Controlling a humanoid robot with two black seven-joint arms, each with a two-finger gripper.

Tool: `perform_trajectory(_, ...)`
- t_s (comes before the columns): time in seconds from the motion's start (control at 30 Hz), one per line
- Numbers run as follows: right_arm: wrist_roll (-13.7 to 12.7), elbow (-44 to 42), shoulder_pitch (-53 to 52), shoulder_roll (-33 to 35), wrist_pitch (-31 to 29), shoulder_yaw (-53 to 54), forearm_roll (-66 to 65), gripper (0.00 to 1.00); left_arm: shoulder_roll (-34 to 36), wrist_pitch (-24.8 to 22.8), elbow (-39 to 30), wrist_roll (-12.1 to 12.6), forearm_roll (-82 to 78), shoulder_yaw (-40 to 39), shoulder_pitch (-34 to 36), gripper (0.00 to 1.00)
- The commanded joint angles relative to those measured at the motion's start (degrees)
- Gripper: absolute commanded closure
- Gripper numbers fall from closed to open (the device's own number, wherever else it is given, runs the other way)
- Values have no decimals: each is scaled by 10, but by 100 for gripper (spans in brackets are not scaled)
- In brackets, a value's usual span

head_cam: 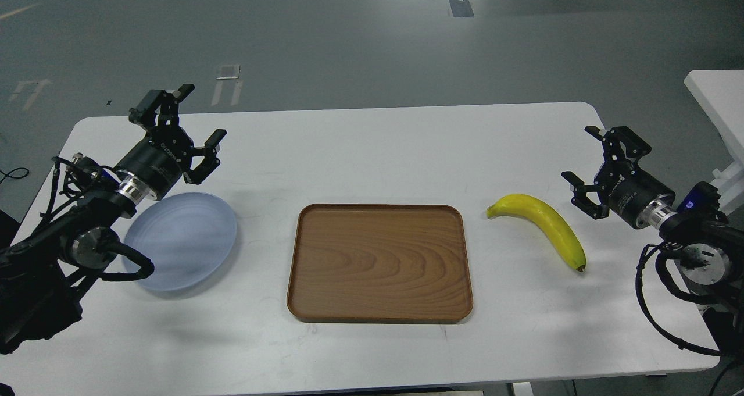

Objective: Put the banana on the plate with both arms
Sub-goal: 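Move the left gripper down to the edge of the light blue plate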

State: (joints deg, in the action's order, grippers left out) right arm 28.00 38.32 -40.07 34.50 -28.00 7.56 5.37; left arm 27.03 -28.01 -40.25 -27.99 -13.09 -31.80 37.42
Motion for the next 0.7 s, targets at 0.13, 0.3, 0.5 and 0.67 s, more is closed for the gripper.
perform_trajectory(0.13,0,0,1,0,0,0,-12,0,101,0,-110,0,-217,0,47,0)
perform_trajectory(0.3,0,1,0,0,0,0,-15,0,164,0,-199,0,-478,0,82,0)
perform_trajectory(0.5,0,4,-4,0,0,0,-15,0,222,0,-249,0,-780,4,73,0)
perform_trajectory(0.67,0,4,-3,0,0,0,-16,0,237,85,-185,0,-864,89,51,1)
